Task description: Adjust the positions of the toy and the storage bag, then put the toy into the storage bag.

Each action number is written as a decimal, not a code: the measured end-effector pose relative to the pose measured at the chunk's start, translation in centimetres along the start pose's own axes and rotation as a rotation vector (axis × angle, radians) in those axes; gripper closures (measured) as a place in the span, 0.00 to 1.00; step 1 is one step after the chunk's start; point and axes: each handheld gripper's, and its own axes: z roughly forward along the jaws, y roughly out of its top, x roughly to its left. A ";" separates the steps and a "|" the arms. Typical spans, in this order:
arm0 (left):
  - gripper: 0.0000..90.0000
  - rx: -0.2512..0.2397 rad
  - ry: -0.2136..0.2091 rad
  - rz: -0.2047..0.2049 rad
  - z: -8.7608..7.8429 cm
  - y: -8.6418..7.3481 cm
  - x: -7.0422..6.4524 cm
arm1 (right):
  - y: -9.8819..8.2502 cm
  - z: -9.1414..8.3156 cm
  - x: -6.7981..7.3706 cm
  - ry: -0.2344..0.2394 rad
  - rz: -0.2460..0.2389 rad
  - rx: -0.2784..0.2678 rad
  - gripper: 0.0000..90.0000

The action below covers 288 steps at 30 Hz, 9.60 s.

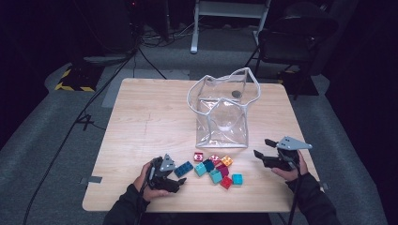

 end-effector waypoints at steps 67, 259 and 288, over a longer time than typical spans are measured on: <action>0.18 0.048 0.047 0.015 -3.2 -2.7 -0.9 | -1.5 -1.3 6.5 0.237 -0.092 0.012 0.50; 0.10 0.018 0.099 -0.108 -5.4 -5.8 2.3 | 17.7 4.2 0.8 -0.024 -0.047 -0.166 0.57; 0.10 0.018 0.100 -0.110 -5.4 -5.8 2.3 | 13.8 -2.1 1.6 -0.006 -0.072 -0.230 0.46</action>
